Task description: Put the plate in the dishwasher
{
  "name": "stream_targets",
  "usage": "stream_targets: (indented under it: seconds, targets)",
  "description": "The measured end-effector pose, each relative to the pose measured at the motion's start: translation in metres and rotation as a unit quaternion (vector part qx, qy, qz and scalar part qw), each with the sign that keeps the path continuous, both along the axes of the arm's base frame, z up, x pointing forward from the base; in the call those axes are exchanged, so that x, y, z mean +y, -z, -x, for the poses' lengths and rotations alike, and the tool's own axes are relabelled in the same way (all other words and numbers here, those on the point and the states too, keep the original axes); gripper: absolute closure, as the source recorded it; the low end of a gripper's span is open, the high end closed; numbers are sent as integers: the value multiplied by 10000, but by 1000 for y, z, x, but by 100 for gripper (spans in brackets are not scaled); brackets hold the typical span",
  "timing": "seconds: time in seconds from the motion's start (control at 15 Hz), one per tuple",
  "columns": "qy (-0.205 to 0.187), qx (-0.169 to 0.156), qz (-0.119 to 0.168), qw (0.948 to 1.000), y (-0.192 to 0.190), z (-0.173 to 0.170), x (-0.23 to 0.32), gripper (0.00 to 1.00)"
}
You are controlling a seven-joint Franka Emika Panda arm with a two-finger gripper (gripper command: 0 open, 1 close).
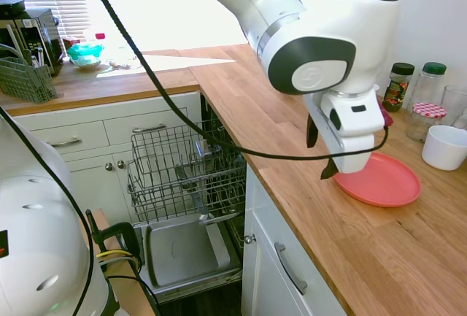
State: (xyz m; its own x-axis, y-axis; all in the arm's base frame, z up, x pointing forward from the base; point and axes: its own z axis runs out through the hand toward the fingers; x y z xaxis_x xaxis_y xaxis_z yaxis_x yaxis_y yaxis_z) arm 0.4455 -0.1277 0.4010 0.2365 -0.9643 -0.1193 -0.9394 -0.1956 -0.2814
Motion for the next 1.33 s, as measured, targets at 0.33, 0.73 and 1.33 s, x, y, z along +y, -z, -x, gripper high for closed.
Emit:
stream_targets:
  seconds: [0.33,0.73,1.33]
  targets:
    - [713,-215,32,9972,13,1,-48,0]
    - [1293,-317,-54,9911,45,-19,-60,100]
    - [1581,-612,-406,9847,75,-31,-60,100]
